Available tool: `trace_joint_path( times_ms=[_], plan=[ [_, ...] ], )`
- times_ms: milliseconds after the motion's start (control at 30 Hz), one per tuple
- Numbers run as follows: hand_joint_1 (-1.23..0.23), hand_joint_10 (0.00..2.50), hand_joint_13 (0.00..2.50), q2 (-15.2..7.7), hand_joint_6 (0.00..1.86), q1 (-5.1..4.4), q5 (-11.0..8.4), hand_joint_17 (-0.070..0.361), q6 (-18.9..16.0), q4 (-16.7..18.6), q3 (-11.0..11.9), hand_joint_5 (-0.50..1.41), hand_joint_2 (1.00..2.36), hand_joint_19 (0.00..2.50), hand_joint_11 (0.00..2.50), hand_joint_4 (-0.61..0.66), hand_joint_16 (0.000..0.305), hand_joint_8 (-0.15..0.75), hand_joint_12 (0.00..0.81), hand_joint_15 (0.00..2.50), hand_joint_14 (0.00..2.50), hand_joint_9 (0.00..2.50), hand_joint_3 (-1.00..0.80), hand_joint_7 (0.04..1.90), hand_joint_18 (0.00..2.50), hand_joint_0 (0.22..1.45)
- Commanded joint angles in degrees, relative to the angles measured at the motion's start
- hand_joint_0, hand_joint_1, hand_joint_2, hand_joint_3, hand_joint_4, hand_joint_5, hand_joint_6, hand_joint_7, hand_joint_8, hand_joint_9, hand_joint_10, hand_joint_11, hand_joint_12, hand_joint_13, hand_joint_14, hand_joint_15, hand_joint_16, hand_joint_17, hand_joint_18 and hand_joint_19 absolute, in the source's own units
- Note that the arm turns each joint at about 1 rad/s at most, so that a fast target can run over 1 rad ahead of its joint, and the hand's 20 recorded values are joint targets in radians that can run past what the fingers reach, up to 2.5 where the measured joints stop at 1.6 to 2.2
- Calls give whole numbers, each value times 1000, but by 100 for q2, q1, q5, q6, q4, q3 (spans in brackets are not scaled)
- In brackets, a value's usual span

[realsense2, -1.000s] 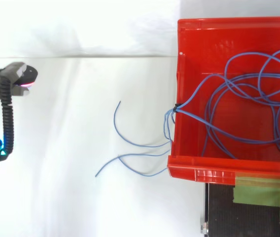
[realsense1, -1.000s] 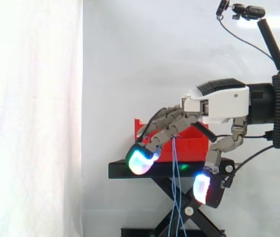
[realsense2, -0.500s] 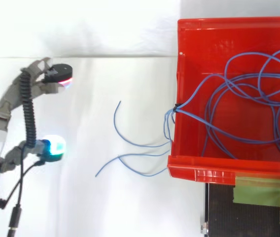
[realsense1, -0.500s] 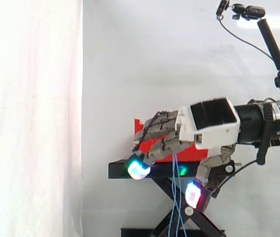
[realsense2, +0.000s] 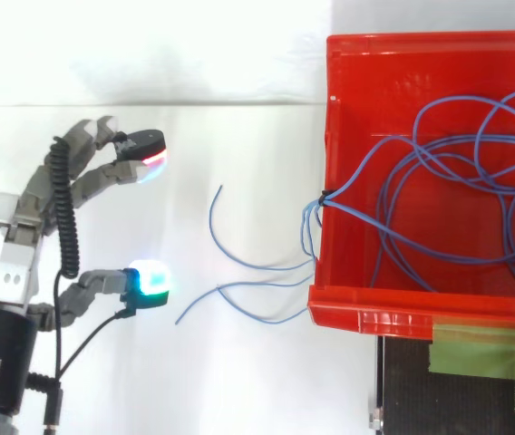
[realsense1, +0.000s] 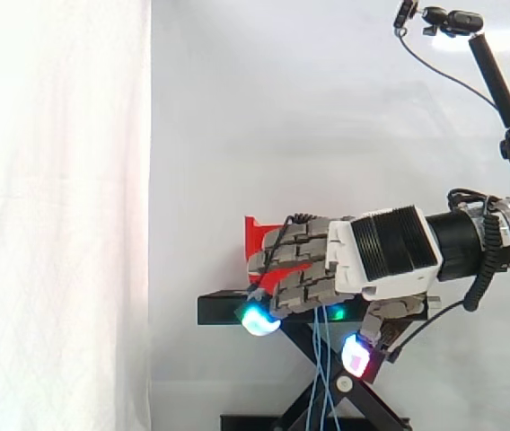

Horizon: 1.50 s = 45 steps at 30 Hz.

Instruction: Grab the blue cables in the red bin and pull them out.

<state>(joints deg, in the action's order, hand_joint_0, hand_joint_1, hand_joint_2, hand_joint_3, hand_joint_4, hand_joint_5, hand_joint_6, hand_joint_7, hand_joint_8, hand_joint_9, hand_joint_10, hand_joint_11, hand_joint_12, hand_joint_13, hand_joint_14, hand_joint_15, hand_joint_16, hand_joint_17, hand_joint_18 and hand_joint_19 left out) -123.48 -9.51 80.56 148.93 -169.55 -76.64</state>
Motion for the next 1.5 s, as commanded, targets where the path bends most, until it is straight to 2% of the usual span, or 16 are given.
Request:
trace_joint_path(
  times_ms=[0, 100, 300, 433, 500, 600, 633, 733, 800, 900, 1133, 1300, 1333, 1467],
  plan=[
    [-978, 16, 300, -1, 12, 81, 188, 122, 17, -140, 0, 629, 1000, 205, 483, 234, 54, 273, 372, 103, 4, 709, -1000, 409, 227, 659],
    [-990, 18, 303, -1, 13, 151, 320, 122, 17, -271, 0, 631, 1000, 206, 484, 229, 54, 273, 372, 96, 4, 708, -1000, 463, 227, 662],
    [-1017, 20, 311, -1, 13, 204, 390, 121, -9, -307, 0, 630, 1000, 213, 523, 197, 54, 271, 369, 109, 4, 698, -1000, 562, 237, 668],
    [-1022, 18, 315, -1, 10, 213, 390, 121, -370, -271, 0, 622, 1000, 221, 541, 161, 54, 267, 367, 113, 4, 686, -1000, 642, 252, 674],
    [-1024, 20, 316, -1, 7, 213, 469, 121, -572, -175, 0, 626, 1000, 220, 551, 149, 54, 267, 367, 124, 5, 685, -1000, 682, 255, 674],
    [-1030, 20, 322, -1, 2, 239, 847, 121, -765, 1, 35, 624, 1000, 225, 563, 127, 54, 264, 366, 124, 5, 680, -1000, 747, 257, 676],
    [-1030, 20, 322, -1, 2, 266, 1040, 121, -879, 45, 79, 626, 1000, 218, 565, 124, 54, 263, 366, 121, 4, 679, -1000, 746, 258, 678],
    [-1030, 18, 323, -1, 0, 309, 1287, 121, -1275, 36, 176, 627, 1000, 222, 566, 116, 54, 260, 366, 128, 4, 678, -1000, 764, 261, 679],
    [-1030, 18, 325, -1, 0, 327, 1322, 121, -1336, -8, 229, 628, 1000, 228, 562, 117, 54, 261, 365, 128, 5, 678, -1000, 761, 261, 679],
    [-1026, 18, 325, -1, 0, 353, 1348, 121, -1301, -87, 343, 628, 1000, 225, 567, 124, 54, 261, 366, 132, 5, 680, -1000, 754, 262, 679],
    [-998, 18, 326, 8, 2, 468, 1454, 121, -871, -148, 501, 631, 1000, 237, 556, 149, 54, 259, 366, 129, 5, 687, -1000, 730, 261, 678],
    [-985, 18, 324, 8, 3, 476, 1498, 120, -405, -764, 730, 639, 1000, 233, 562, 159, 53, 262, 366, 129, 5, 686, -1000, 722, 260, 681],
    [-982, 20, 325, 8, 3, 476, 1489, 120, -220, -1027, 791, 641, 1000, 232, 567, 173, 53, 265, 366, 130, 5, 690, -1000, 721, 262, 680],
    [-977, 20, 324, 8, 2, 494, 1471, 120, -53, -1414, 826, 649, 1000, 226, 558, 180, 53, 265, 365, 126, 5, 691, -1000, 726, 261, 684]
  ],
)
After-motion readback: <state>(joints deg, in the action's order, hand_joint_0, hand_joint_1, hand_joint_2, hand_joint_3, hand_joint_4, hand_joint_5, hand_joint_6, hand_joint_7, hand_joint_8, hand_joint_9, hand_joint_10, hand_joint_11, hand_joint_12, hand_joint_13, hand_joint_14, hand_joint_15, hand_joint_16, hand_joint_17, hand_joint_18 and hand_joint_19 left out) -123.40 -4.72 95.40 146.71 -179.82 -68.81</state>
